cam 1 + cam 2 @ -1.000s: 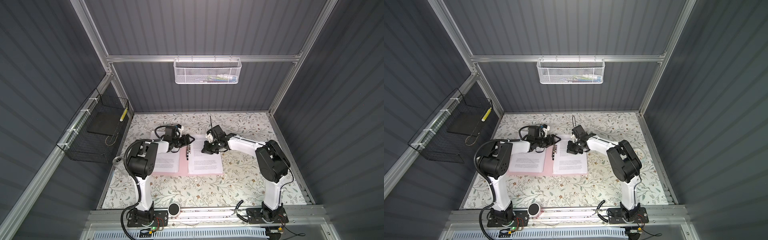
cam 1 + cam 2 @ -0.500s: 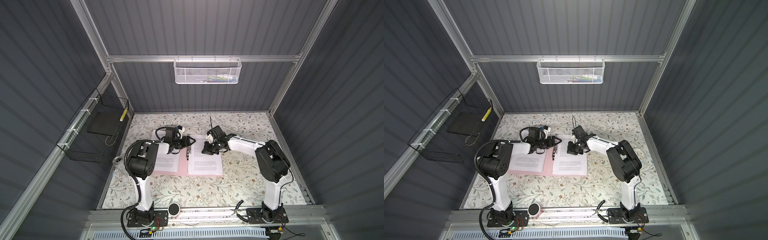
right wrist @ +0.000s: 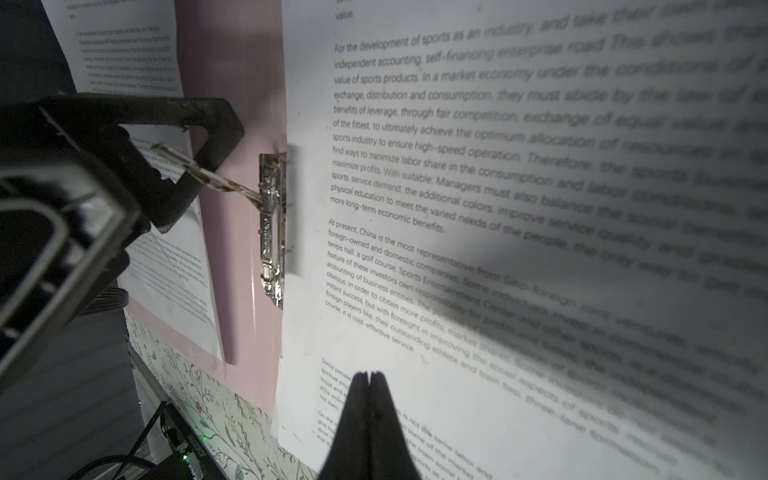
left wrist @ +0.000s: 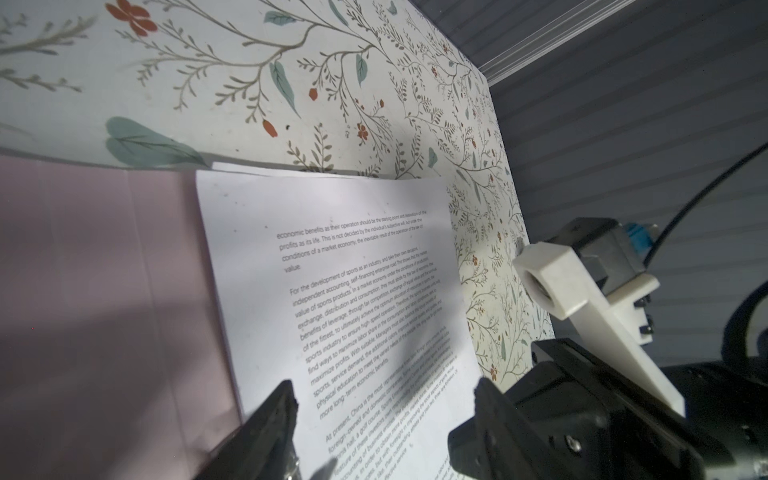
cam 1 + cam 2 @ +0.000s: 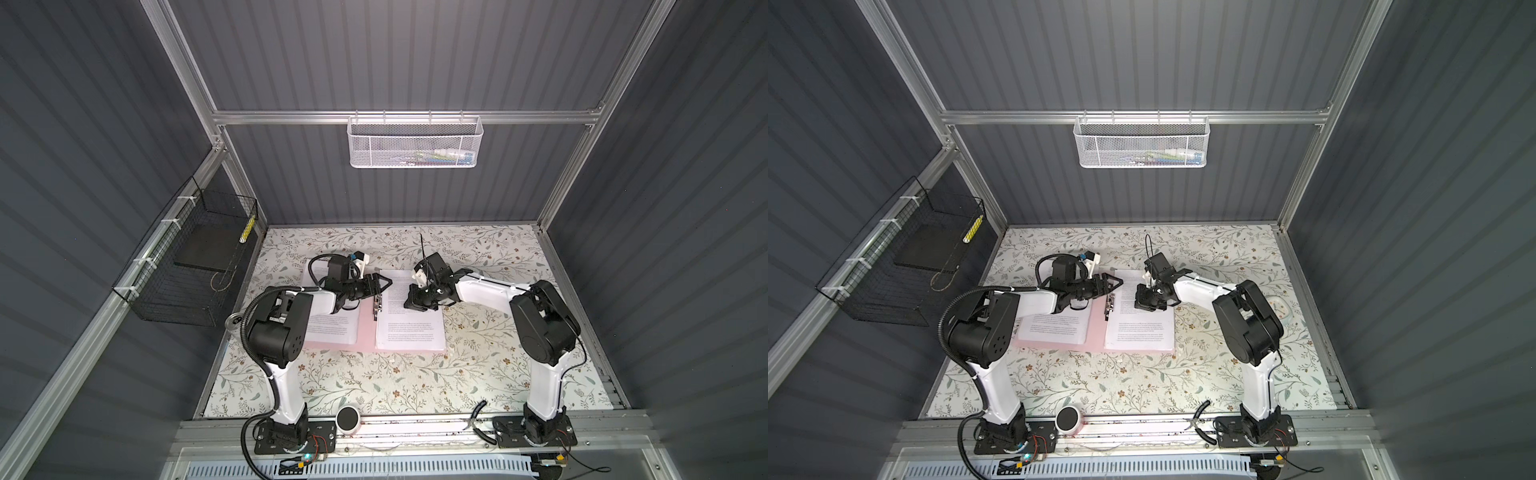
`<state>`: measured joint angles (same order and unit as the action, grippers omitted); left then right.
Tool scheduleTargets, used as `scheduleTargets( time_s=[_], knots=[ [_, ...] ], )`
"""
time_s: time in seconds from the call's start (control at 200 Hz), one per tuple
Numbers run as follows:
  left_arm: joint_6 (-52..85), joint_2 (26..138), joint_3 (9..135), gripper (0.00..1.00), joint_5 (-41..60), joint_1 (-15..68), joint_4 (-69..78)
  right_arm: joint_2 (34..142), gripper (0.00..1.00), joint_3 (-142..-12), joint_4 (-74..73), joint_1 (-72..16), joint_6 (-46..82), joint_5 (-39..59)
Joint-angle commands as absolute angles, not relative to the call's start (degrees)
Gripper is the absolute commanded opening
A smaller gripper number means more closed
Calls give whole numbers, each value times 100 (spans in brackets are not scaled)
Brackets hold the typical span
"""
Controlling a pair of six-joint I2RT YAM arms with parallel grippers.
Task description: Put the files into the folder
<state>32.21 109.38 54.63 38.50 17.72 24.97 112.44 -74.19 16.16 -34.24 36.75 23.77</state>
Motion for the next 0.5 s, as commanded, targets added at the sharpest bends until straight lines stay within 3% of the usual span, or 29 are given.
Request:
scheduleTargets(
  time_s=[0.0,0.49],
  knots=[
    [3262,10720,5261,68,4087,1834,2696,11116,0,-7327,1590,-3462,3685,2385],
    [3114,9686,4758,68,3470,1854,2108,10895,0,-7387,1657,-3518,3827,2328]
  ],
)
